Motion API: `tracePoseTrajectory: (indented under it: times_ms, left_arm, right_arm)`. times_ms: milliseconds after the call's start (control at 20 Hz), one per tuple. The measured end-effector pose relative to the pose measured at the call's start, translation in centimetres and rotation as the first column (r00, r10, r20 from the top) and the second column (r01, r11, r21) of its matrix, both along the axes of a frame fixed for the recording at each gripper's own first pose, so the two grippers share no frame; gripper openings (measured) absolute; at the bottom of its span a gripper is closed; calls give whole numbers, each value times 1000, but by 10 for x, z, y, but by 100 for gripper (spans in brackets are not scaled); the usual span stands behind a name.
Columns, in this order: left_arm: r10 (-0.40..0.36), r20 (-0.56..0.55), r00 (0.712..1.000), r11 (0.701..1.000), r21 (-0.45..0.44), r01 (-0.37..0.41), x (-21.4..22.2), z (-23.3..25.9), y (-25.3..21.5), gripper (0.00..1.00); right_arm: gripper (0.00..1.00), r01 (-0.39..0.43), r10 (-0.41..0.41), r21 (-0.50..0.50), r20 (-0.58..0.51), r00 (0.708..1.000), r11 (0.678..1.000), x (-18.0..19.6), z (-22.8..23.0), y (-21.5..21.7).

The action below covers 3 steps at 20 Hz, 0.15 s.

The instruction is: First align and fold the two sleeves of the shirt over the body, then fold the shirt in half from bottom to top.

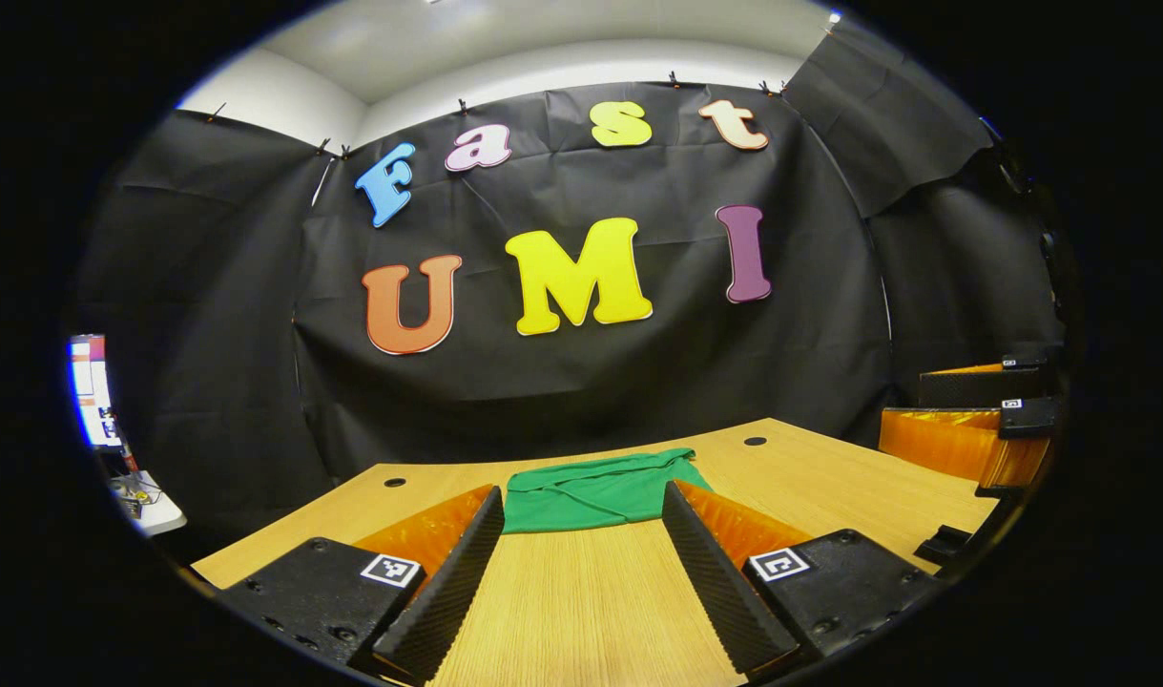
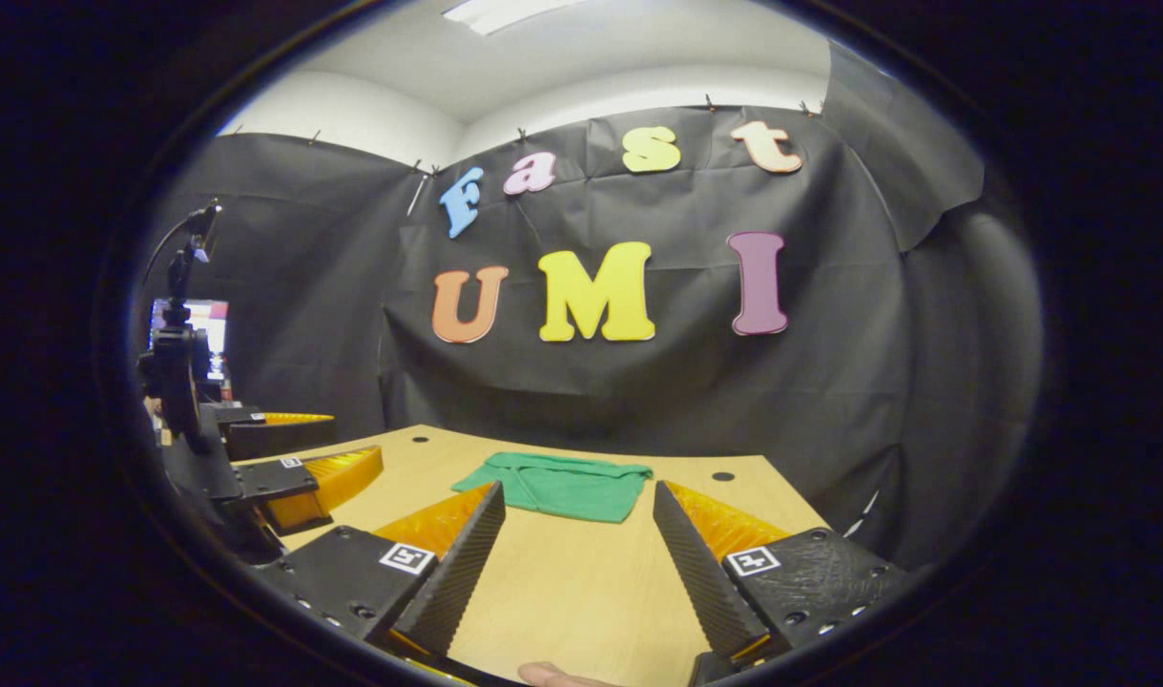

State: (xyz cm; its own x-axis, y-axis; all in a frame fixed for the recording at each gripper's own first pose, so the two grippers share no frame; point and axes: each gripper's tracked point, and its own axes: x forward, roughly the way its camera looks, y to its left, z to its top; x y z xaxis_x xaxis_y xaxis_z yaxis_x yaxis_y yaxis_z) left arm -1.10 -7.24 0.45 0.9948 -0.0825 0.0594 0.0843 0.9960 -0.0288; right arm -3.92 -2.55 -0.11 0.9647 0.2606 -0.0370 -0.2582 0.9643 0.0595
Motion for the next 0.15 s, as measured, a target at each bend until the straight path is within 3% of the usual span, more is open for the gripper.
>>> tracePoseTrajectory:
  times_ms: [150]
  left_arm:
    - [1, -4, 1000, 1000, -1, -1, 1, -1, 1, 100]
  right_arm:
    - [95, 10, -10, -11, -16, 1000, 1000, 4, -4, -4]
